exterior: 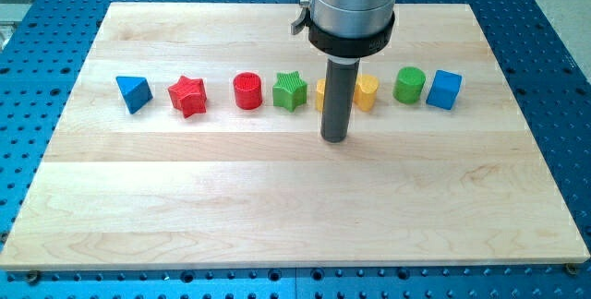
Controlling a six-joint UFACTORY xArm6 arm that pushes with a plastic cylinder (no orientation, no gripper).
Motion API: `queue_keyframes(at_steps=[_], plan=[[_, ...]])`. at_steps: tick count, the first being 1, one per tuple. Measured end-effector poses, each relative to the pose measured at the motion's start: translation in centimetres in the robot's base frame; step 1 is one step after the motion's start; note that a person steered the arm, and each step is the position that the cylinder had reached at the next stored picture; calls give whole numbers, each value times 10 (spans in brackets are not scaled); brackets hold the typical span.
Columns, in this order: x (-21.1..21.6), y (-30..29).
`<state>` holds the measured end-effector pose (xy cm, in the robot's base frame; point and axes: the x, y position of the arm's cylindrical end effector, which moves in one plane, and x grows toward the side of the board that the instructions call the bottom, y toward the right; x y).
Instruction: Place the red star and the triangle diagonally to each other
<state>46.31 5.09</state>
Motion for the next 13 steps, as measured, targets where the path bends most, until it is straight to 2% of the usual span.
queue_keyframes(at_steps=[3,4,5,6,9,10,11,13], plan=[[-3,-3],[-1,-70],[13,-164],[32,-214],[-64,-201],[-91,-229],[-90,-270],[3,-273]])
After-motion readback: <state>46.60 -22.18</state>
